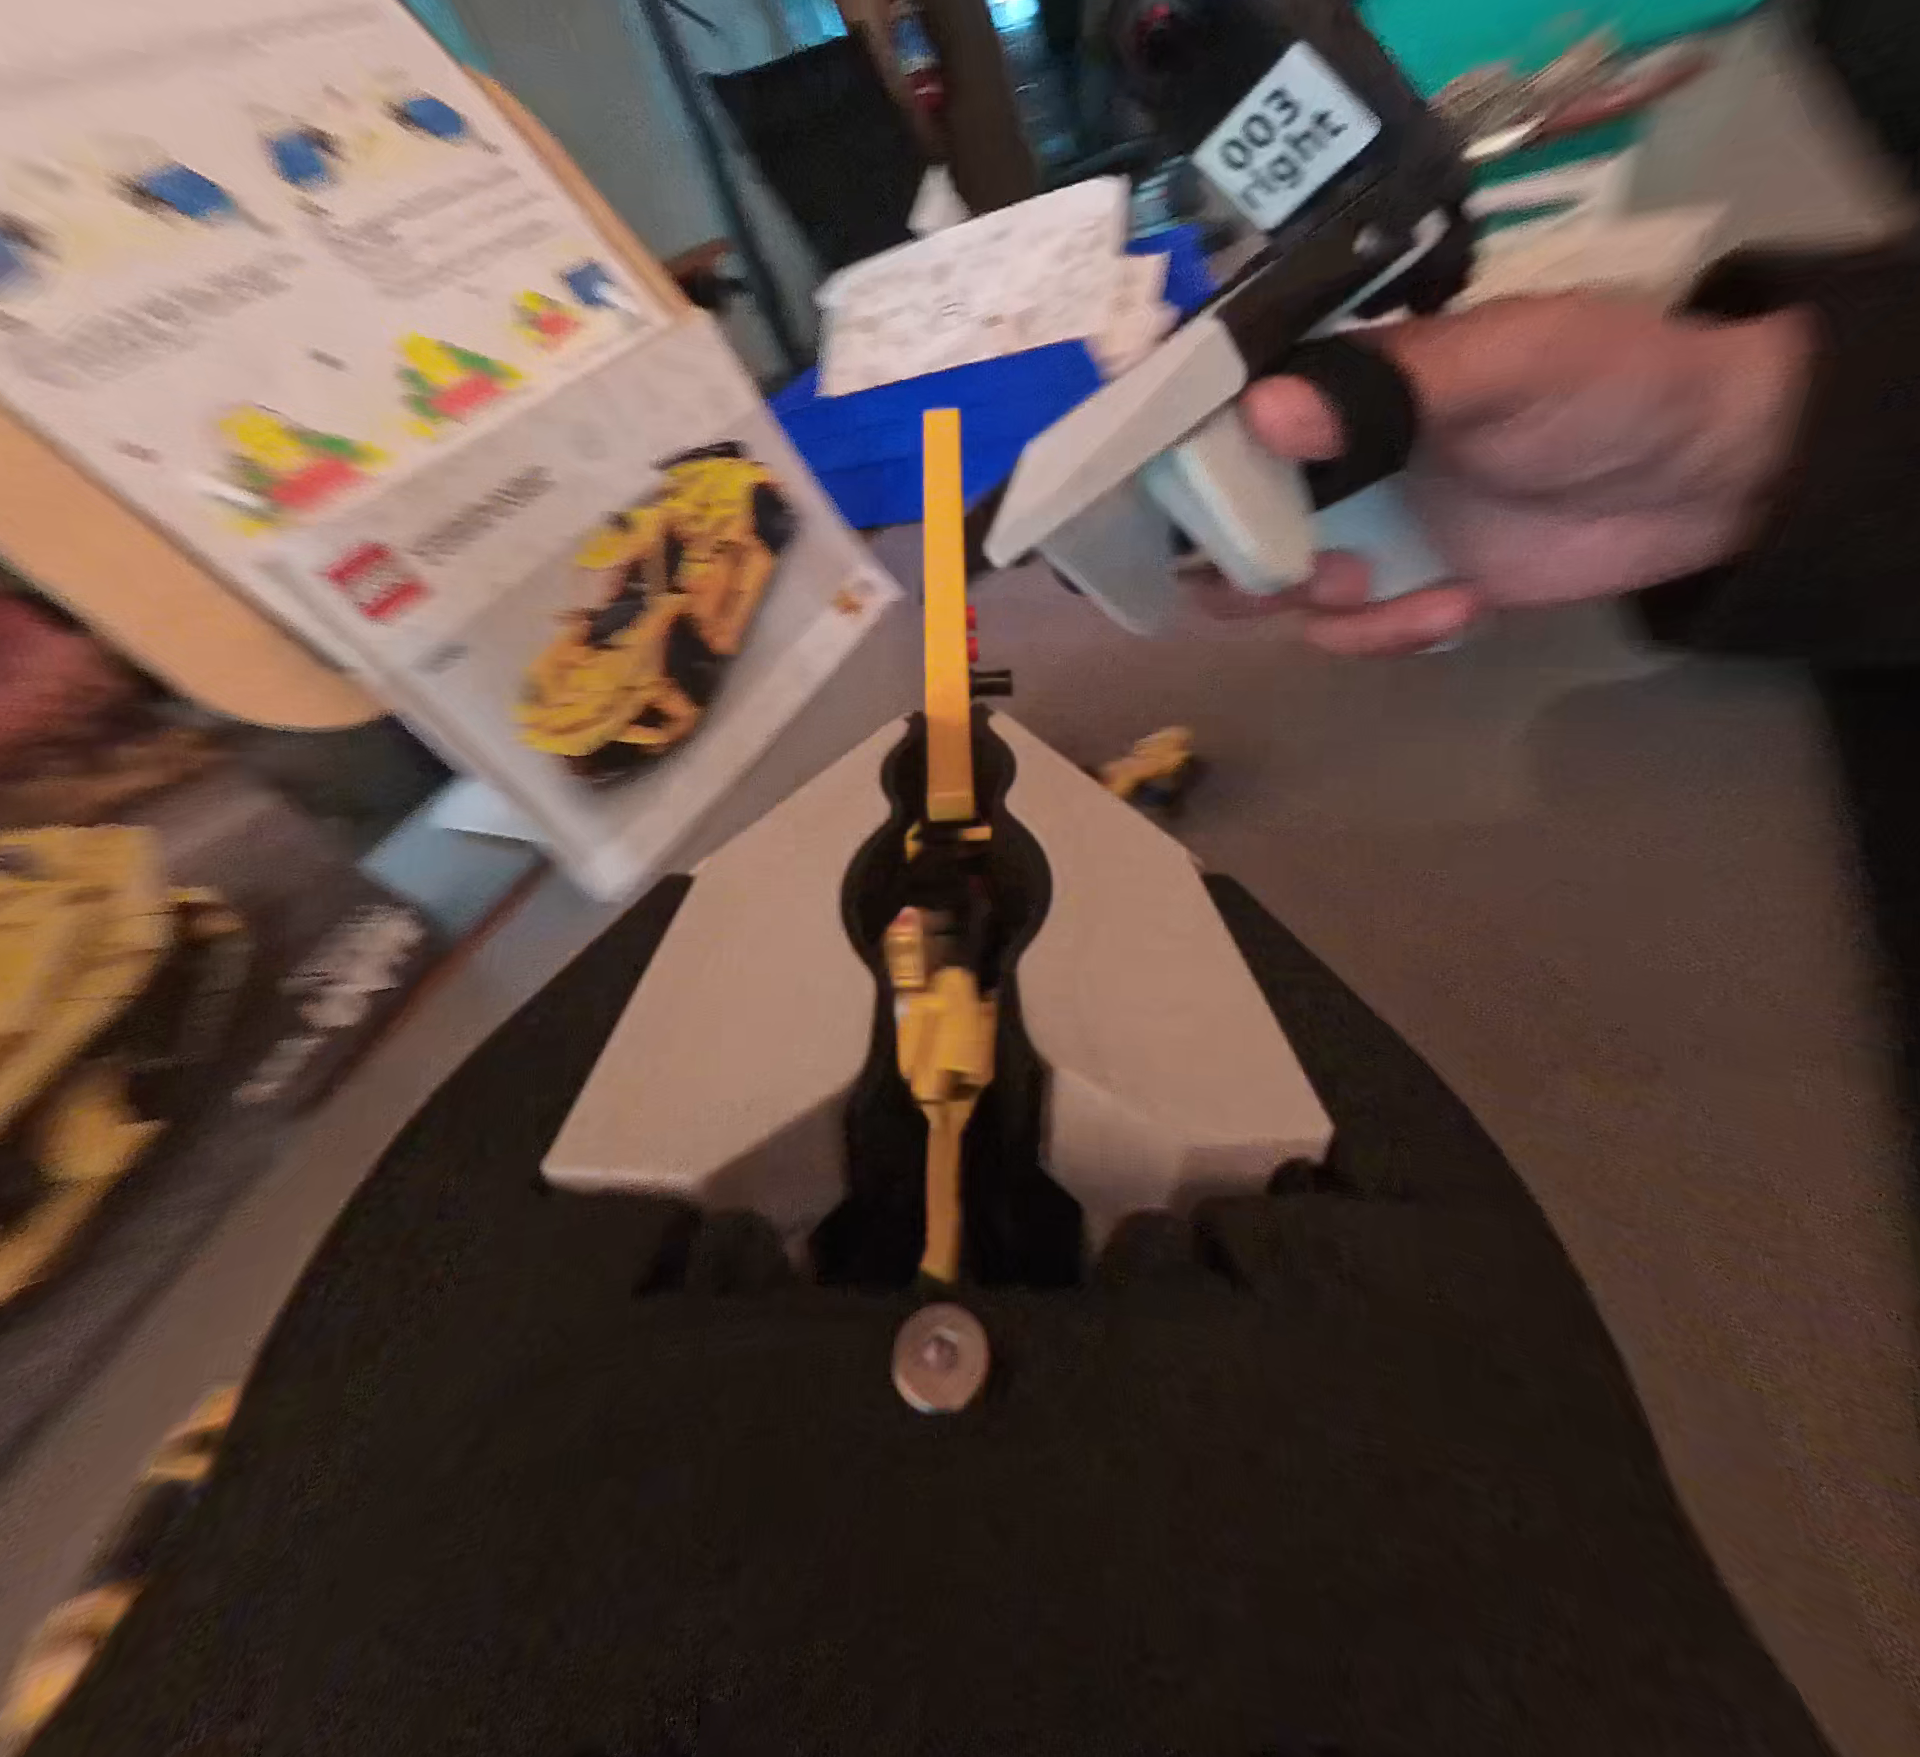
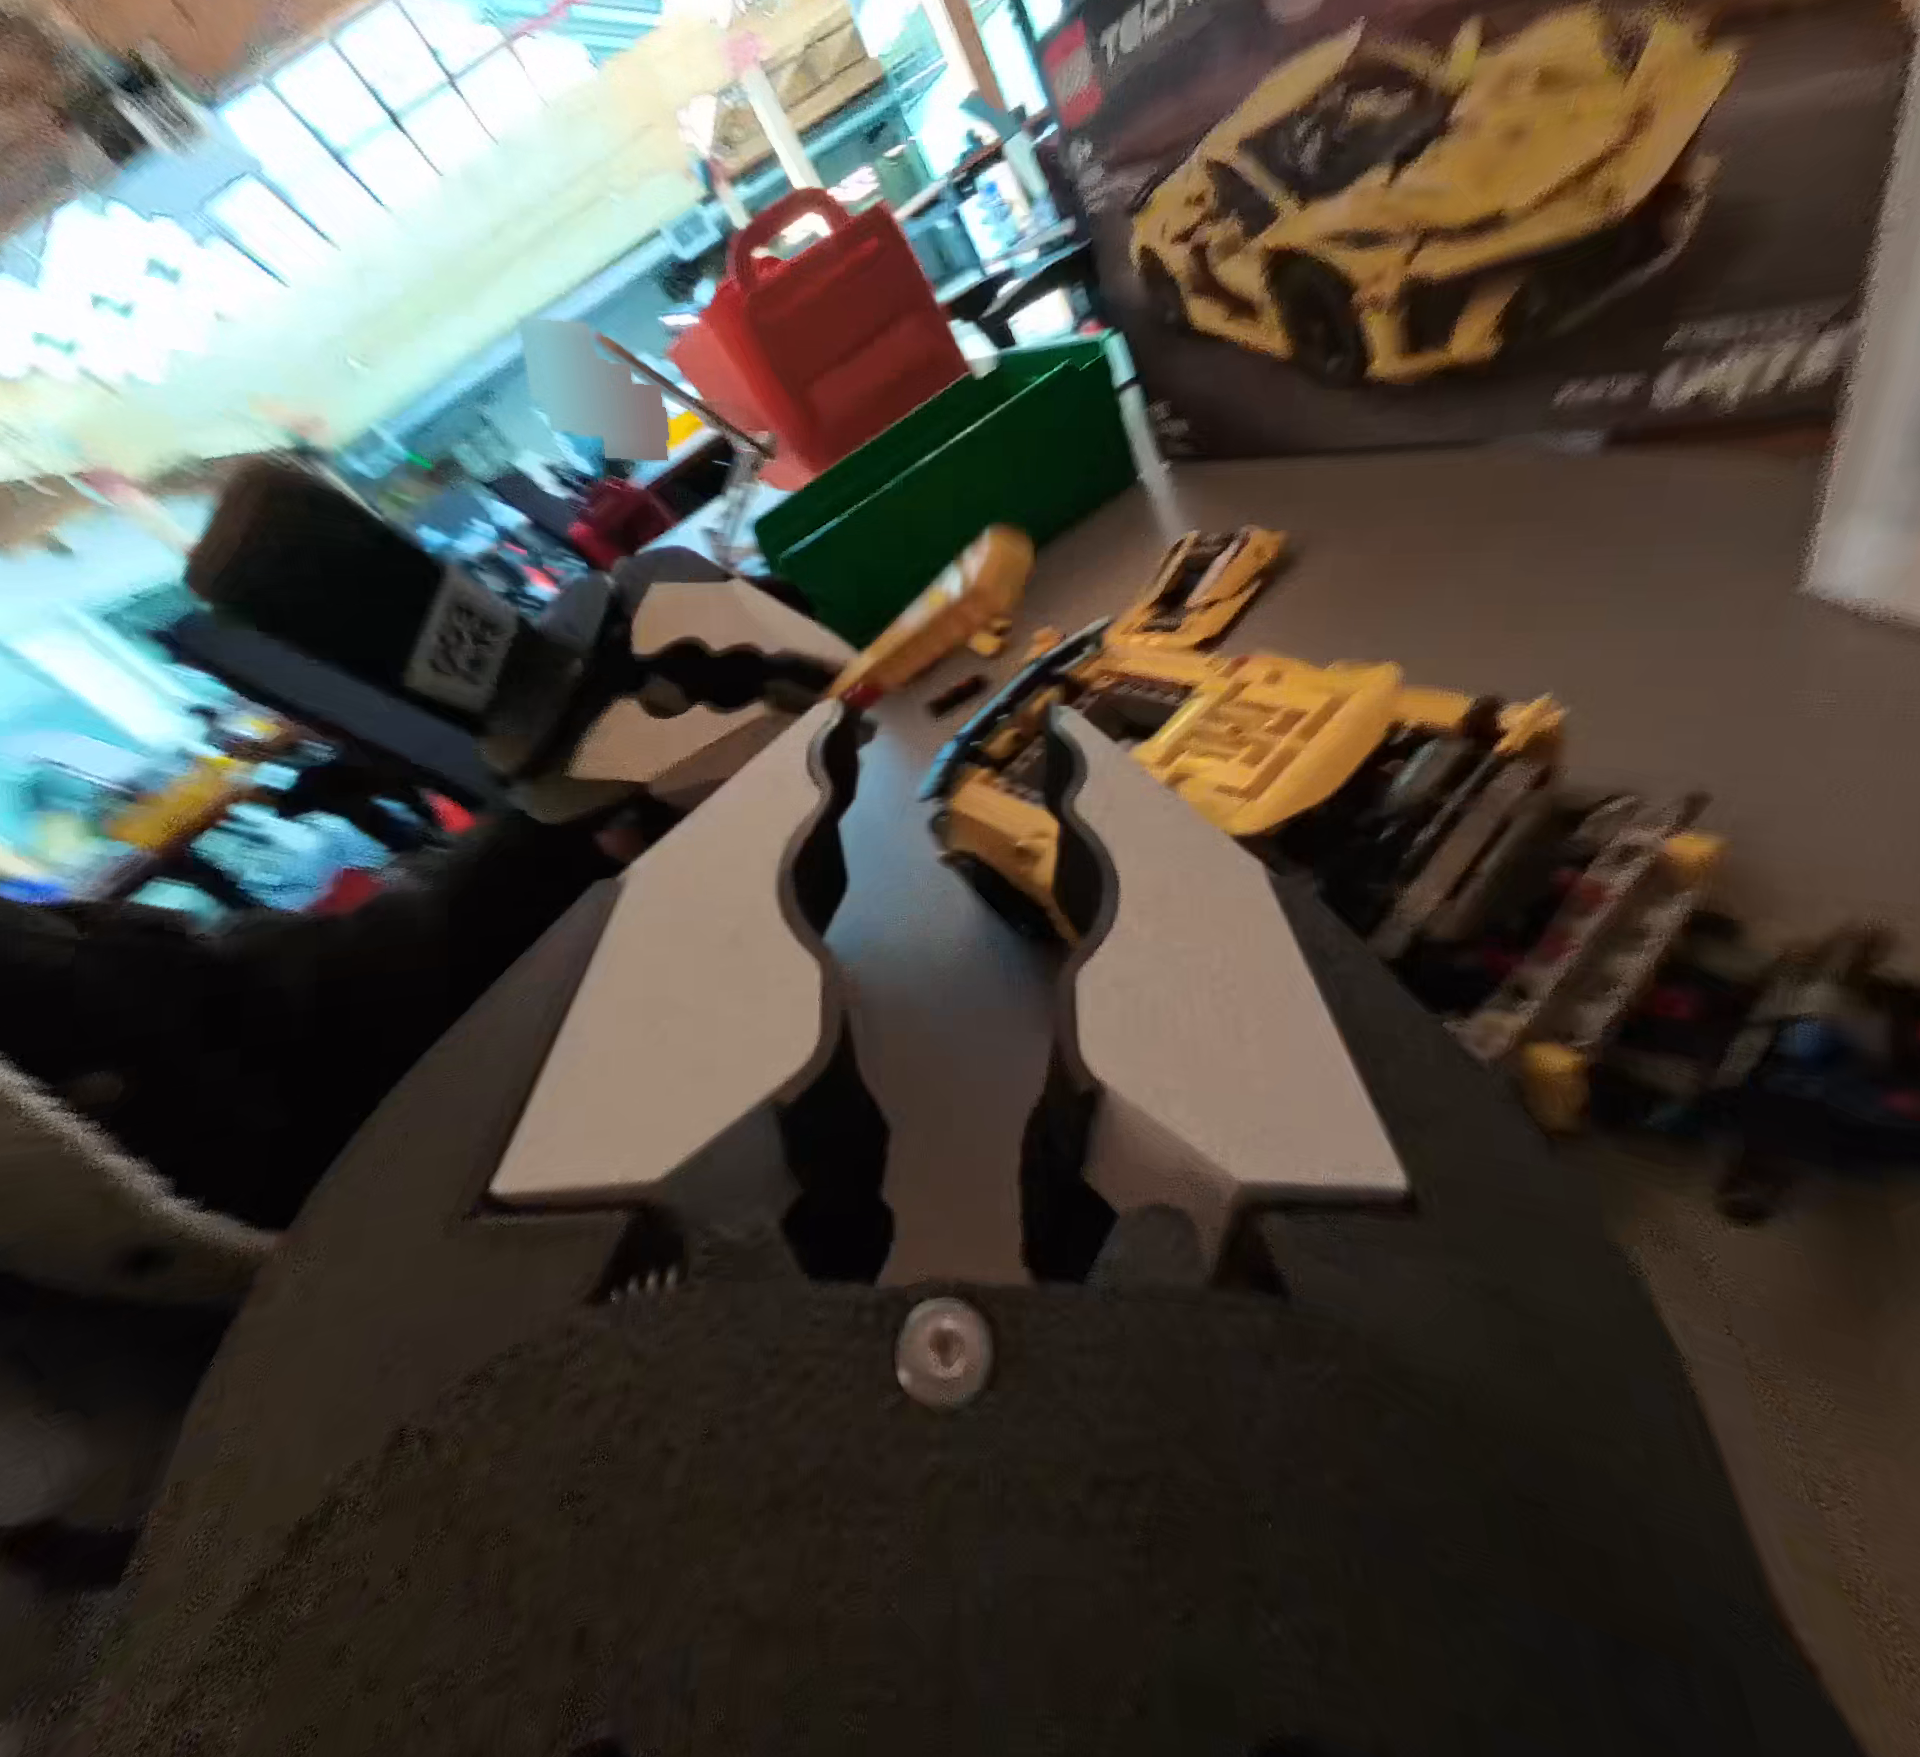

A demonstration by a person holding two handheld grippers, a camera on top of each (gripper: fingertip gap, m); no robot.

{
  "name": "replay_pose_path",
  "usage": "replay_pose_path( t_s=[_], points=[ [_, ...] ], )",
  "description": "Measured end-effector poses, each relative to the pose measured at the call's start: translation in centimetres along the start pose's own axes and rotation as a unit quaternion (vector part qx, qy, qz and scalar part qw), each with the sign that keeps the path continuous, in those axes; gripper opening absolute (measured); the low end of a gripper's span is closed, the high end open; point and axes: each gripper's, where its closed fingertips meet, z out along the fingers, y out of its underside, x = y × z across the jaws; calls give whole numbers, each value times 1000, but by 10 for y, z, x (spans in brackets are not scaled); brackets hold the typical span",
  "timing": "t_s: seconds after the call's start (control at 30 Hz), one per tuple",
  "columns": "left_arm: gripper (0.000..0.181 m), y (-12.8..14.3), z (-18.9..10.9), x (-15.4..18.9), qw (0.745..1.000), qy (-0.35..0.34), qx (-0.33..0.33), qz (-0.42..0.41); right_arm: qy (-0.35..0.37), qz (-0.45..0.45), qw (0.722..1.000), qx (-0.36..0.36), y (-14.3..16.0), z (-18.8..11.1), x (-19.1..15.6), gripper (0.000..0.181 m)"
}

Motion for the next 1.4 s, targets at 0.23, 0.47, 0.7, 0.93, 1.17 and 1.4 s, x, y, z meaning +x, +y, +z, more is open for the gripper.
replay_pose_path(
  t_s=[0.23,0.47,0.7,0.93,1.17,1.4],
  points=[
    [7,1,3,-3,975,-95,-17,198,-88,129,988,0,12,17,-18,22],
    [7,-1,3,2,975,-87,-10,205,-87,92,992,-15,17,18,-24,4],
    [7,-5,-1,4,974,-81,-6,211,-98,87,991,-22,18,17,-29,4],
    [7,-9,-57,-111,960,-279,6,-9,-58,46,985,-157,68,23,-28,3],
    [7,-21,-33,-56,988,-140,61,32,130,-59,967,-211,43,-49,42,4],
    [7,8,0,-3,982,-72,-25,175,454,-87,826,-323,48,-220,147,3]
  ],
)
